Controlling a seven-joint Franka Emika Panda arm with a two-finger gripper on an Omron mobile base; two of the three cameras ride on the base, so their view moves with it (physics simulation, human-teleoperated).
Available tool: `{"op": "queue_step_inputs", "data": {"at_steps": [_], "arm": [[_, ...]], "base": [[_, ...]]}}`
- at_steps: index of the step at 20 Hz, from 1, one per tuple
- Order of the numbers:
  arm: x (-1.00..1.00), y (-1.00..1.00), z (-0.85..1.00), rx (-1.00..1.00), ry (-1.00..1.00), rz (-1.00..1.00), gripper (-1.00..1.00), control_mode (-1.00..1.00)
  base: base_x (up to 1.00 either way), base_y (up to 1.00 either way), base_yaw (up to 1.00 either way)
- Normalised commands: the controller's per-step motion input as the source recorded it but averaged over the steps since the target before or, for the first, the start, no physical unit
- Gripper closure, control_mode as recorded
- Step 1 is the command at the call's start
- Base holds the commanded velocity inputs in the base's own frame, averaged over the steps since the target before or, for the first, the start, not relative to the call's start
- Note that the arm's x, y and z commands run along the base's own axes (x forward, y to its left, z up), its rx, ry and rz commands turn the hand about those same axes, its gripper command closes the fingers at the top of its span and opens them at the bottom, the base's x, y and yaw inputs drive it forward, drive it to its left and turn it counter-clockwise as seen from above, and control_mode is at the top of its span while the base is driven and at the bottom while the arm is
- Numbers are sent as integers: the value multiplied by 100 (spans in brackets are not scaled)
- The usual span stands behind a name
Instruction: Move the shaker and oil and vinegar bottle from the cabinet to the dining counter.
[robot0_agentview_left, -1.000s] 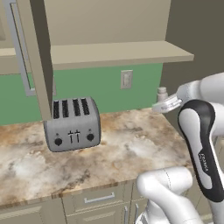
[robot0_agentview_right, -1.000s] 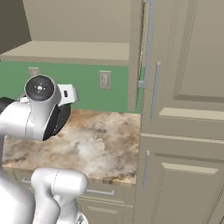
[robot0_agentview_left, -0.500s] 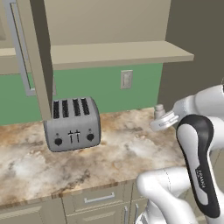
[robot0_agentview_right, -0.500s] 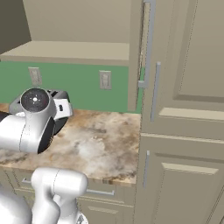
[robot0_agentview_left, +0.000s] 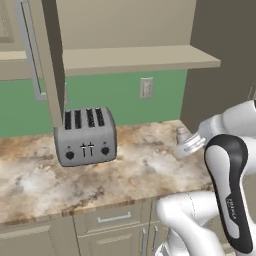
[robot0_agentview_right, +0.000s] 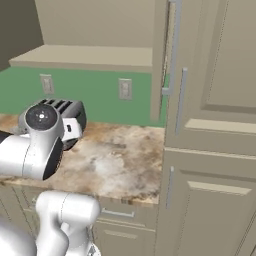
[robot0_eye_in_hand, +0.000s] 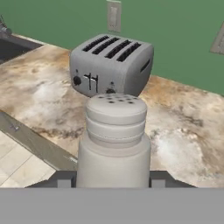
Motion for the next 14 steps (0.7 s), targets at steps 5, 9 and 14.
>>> {"op": "queue_step_inputs", "data": {"at_steps": [5, 9, 14], "arm": [[0, 0, 0, 0, 0, 0, 100, 100], [0, 0, 0, 0, 0, 0, 100, 100], [0, 0, 0, 0, 0, 0, 100, 100]], "base": [[-67, 49, 30], [-56, 58, 38], [-43, 60, 41]]}}
